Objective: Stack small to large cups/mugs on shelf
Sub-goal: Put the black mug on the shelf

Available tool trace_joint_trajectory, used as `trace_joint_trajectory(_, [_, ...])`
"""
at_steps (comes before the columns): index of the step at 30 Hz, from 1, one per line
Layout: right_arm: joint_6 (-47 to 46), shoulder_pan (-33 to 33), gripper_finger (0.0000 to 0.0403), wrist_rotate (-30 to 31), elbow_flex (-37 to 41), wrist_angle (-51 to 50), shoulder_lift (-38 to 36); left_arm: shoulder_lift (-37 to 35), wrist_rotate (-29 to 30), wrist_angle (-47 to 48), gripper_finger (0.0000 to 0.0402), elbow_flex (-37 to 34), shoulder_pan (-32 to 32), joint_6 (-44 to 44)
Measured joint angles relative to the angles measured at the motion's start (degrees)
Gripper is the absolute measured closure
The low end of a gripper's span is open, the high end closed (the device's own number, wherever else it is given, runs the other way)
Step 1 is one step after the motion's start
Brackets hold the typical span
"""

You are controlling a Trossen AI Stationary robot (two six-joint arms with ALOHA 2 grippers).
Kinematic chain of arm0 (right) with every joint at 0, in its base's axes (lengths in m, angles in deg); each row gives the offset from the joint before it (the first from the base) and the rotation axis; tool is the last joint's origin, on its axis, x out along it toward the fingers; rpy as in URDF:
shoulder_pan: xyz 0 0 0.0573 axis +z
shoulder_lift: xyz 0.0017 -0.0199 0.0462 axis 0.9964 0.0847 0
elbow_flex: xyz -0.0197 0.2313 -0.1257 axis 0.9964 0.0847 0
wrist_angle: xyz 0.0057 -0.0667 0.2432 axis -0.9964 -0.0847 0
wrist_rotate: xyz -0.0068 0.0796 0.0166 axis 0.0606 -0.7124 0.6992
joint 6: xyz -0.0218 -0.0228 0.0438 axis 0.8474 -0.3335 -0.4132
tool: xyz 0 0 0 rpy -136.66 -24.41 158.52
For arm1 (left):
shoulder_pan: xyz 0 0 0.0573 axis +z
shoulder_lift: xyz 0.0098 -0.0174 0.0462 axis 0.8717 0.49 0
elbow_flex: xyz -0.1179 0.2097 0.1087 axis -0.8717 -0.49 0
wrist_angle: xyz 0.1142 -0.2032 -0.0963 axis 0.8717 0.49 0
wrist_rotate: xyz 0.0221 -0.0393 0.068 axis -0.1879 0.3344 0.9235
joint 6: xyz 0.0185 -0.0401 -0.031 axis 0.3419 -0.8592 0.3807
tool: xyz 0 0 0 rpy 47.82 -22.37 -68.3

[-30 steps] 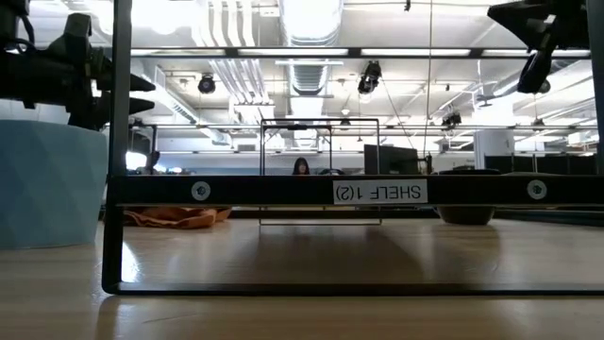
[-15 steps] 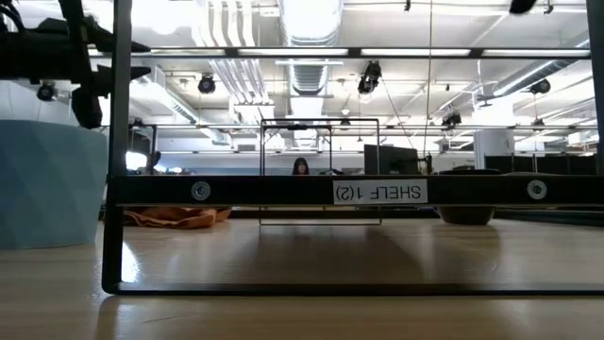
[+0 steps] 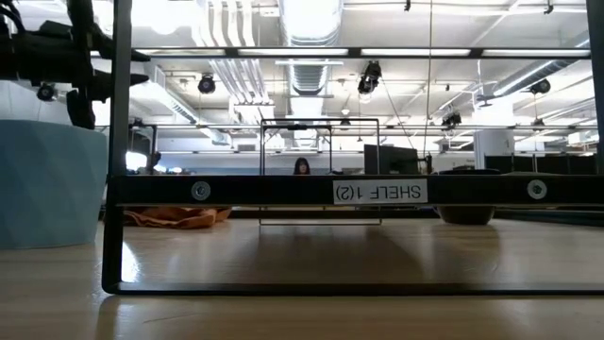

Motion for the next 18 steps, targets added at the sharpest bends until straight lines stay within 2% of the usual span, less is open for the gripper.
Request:
trace_joint_trajectory(2, [-1.43,0.00,0.0394,2.43,-3.13,-1.22,1.40,0.15,0.02,-0.47,0.0267,0.24,0.00,0.02])
trace_joint_trajectory(3, [-1.05,0.00,0.0394,6.64,-4.94,-1.73,1.94,0.08,0.27,-0.51,0.0267,0.59,0.00,0.09])
trace_joint_trajectory(6, [0.16,0.08,0.0394,24.71,-9.36,-1.48,2.43,-0.19,1.13,-0.86,0.0267,1.36,0.00,0.15])
trace_joint_trajectory(9, [2.44,0.04,0.0394,34.29,-11.93,-2.39,2.64,-0.22,2.21,-1.12,0.0267,1.41,0.00,-0.42])
trace_joint_trajectory(11, [2.73,0.00,0.0394,35.61,-12.22,-2.85,2.98,-0.26,2.21,-1.19,0.0267,1.41,0.00,-0.46])
trace_joint_trajectory(14, [2.96,0.00,0.0394,31.58,-11.98,-3.19,3.09,0.08,2.21,-1.34,0.0267,1.41,0.00,-0.48])
trace_joint_trajectory(18, [1.45,0.00,0.0394,30.88,-11.98,-2.73,2.94,0.52,2.18,-1.52,0.0267,1.41,0.00,-2.91])
